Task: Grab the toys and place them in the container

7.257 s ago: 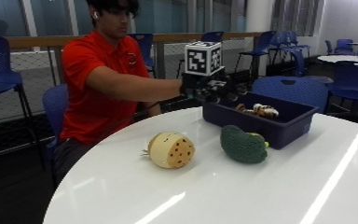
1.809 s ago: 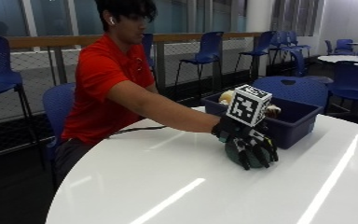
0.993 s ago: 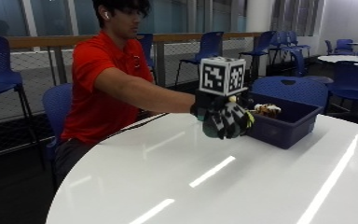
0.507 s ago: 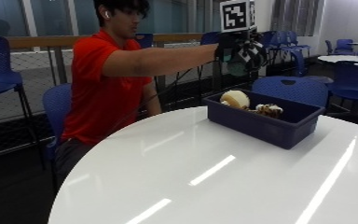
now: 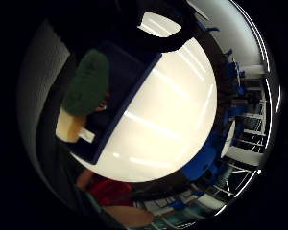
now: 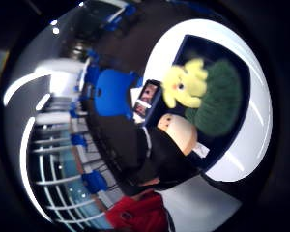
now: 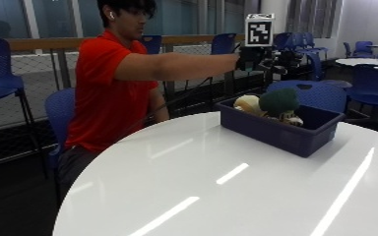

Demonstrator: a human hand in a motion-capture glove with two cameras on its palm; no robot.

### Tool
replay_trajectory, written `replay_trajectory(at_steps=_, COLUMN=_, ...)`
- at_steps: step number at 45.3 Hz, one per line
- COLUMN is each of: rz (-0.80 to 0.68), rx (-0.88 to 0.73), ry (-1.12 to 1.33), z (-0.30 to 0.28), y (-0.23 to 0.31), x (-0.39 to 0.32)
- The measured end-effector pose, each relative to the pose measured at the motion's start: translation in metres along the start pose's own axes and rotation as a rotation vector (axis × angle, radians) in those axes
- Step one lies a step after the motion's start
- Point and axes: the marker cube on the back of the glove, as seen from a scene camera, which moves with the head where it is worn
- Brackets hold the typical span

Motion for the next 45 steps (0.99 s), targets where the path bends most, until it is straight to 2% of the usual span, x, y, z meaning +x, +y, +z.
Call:
replay_trajectory(at_steps=5, rz=0.011, rx=-0.003, ry=0.007, z=0.005, y=0.008, x=0.01)
replay_trajectory(at_steps=10, rz=-0.018, rx=-0.034, ry=0.136, z=0.014, y=0.027, x=0.034)
replay_trajectory(at_steps=15, rz=0.012, rx=-0.04, ry=0.129, z=0.022, y=0.047, x=0.051)
replay_trajectory(at_steps=27, rz=0.237, rx=-0.086, ry=0.048, z=0.047, y=0.114, x=0.117)
replay_trajectory(at_steps=45, rz=0.358, rx=-0.093, ry=0.076, z=0.105, y=0.22, x=0.174)
